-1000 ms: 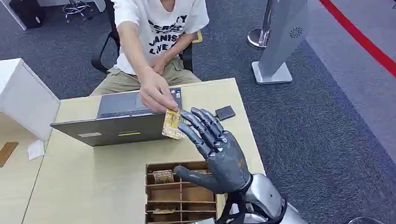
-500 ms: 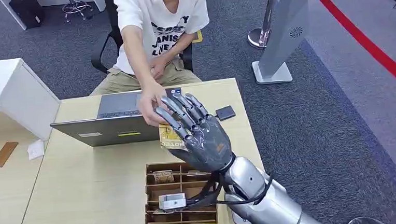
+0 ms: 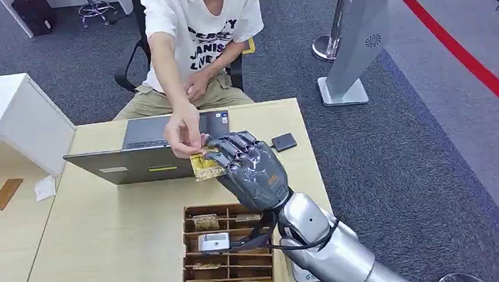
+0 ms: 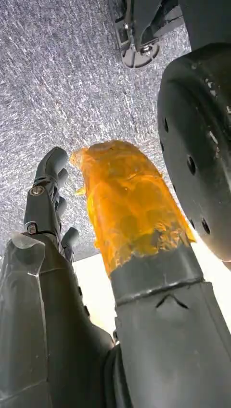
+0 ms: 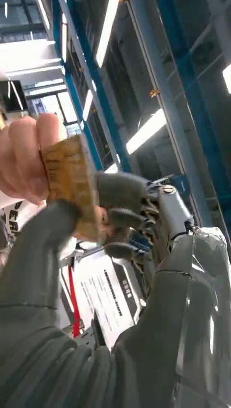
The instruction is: Pass the card to the sensor for recognition and then transmit it.
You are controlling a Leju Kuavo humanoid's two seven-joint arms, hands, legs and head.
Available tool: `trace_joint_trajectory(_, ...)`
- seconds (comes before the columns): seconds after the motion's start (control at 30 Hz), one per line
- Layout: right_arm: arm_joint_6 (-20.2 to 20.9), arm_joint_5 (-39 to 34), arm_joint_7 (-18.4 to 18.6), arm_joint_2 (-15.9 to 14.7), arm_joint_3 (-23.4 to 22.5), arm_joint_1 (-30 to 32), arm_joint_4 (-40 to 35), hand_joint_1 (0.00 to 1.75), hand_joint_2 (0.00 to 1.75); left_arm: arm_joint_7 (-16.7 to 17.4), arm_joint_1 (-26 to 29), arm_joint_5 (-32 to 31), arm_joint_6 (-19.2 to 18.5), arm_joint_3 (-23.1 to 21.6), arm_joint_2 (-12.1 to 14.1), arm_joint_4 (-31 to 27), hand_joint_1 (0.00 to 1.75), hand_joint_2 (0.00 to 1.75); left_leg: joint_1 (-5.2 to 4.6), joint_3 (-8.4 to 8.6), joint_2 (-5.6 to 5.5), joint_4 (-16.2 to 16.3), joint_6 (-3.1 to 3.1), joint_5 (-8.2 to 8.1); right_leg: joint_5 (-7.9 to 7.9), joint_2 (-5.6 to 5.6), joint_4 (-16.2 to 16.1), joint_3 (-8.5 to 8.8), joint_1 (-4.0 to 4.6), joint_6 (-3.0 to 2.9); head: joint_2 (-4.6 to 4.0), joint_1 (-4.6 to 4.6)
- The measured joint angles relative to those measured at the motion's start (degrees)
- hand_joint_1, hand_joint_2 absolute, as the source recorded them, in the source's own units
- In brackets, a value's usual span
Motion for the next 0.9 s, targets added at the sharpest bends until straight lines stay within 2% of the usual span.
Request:
trace_joint_trajectory(0.57,-0.13,-2.17,-0.7,0.9,-1.4,1.16,0.7,1.75,1.75,0.0,-0.1,0.26,-0.33,0.02,0.02,0.0,0.0,0.0,0.0,0.0,0.0,0.0,0.0,0.0,0.0,0.0,0.0,-0.01,0.0,0.0,0.0,0.0)
trace_joint_trajectory(0.7,0.92,-8.38,-2.1,1.55,-2.27,2.47,0.5,1.75,1.75,-0.15,-0.07,0.7,-0.13,0.02,0.02,0.0,0.0,0.0,0.0,0.0,0.0,0.0,0.0,0.0,0.0,0.0,0.0,0.0,0.0,0.0,0.0,0.0)
trace_joint_trajectory(0.9,5.85,-22.98,-5.09,2.3,-5.66,5.86,-2.64,1.75,1.75,-0.66,0.29,2.08,0.46,0.13,0.09,0.0,0.0,0.0,0.0,-0.01,-0.01,0.0,0.0,0.0,0.0,-0.01,0.0,0.0,0.0,0.0,0.0,0.0)
